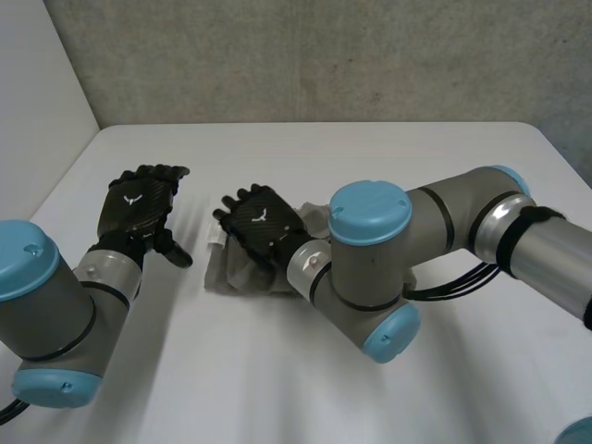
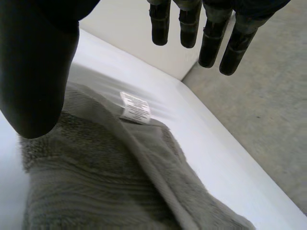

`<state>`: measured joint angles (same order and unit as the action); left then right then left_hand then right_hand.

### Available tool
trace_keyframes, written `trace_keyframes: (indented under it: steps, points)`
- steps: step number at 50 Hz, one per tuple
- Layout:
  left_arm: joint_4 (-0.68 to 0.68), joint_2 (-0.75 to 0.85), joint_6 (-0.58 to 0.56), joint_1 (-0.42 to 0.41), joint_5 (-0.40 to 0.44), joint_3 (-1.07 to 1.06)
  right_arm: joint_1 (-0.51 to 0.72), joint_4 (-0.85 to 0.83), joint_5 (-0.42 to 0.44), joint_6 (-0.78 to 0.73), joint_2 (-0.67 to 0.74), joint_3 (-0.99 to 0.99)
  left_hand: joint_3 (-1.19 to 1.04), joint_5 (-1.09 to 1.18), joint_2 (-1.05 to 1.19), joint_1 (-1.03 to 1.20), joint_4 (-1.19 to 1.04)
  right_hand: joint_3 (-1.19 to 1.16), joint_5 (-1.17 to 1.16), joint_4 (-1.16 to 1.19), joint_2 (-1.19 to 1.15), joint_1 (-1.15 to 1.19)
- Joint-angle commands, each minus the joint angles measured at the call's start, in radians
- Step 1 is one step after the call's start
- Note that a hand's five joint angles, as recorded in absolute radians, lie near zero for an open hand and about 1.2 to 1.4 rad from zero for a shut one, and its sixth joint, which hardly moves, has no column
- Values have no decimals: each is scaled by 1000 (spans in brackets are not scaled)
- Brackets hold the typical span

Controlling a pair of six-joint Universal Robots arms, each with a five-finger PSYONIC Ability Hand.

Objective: Fold the towel.

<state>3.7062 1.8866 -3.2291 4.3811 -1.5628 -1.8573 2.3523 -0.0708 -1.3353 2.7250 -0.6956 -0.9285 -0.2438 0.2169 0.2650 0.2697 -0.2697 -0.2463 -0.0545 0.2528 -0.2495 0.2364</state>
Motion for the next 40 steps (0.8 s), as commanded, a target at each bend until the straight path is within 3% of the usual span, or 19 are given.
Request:
trace_keyframes:
  steps: [1,10,16,21,28,33,40]
  points:
    - [0,-3,-1,-3,1,0,-92,5,-56,1,-185,-162,65,-213,-87,-91,91,72,54,-78,75,-62]
    - [-14,2,-1,-96,35,56,-326,-6,-35,2,-357,-525,30,-178,-52,-56,56,72,54,-78,75,-62]
    - [-37,31,0,-170,79,125,-376,-78,-25,2,-386,-656,27,-175,-49,-53,53,72,54,-78,75,-62]
    - [-78,150,-1,-264,106,251,-383,-148,-27,2,-386,-708,30,-178,-52,-56,56,72,54,-78,75,-62]
    - [-129,302,-26,-282,101,394,-377,-218,-28,2,-381,-745,27,-175,-49,-53,53,70,53,-77,74,-60]
    - [-166,399,-60,-281,95,501,-378,-236,-33,2,-375,-754,27,-175,-49,-53,53,-135,-152,128,-131,145]
    - [-181,499,-72,-267,-2,627,-383,-248,-35,1,-371,-760,27,-175,-49,-53,53,-276,-293,270,-273,286]
